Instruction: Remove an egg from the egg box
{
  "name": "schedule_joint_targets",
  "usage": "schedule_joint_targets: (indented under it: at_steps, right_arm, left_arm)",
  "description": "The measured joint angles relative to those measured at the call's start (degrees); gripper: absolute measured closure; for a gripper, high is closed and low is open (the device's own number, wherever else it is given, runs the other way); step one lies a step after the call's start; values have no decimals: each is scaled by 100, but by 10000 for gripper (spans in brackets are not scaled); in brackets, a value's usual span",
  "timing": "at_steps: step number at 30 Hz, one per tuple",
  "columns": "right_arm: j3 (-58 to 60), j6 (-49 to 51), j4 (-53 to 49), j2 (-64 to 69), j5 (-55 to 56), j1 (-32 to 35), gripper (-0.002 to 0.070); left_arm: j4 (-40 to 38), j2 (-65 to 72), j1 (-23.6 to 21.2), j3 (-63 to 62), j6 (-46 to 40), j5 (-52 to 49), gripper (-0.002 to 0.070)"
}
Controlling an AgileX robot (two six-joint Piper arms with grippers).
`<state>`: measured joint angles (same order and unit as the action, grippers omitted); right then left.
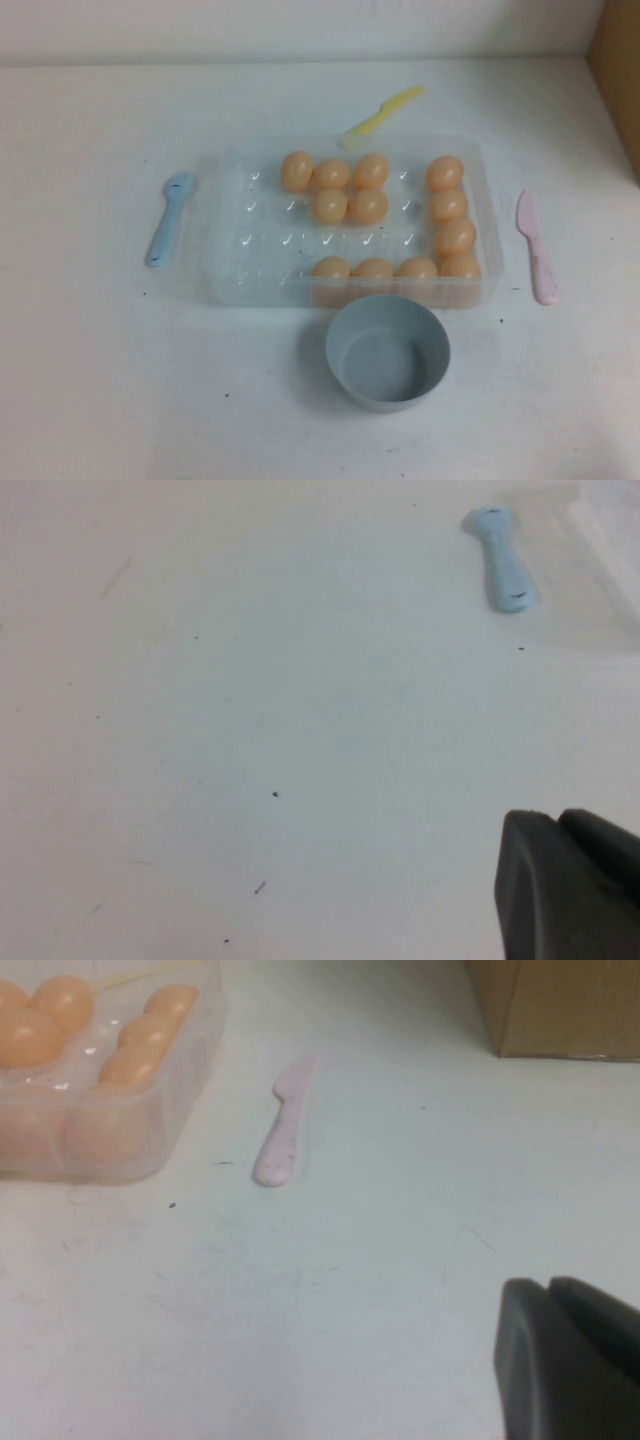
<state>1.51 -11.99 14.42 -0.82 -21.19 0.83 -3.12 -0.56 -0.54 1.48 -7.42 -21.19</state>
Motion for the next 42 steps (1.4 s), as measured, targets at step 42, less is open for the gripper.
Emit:
schedule_joint_targets:
  at_steps: [42]
  right_arm:
    - [0,-259,6405,0,1368,-460,694]
  left_arm:
    - [0,0,59,0,10,0,680]
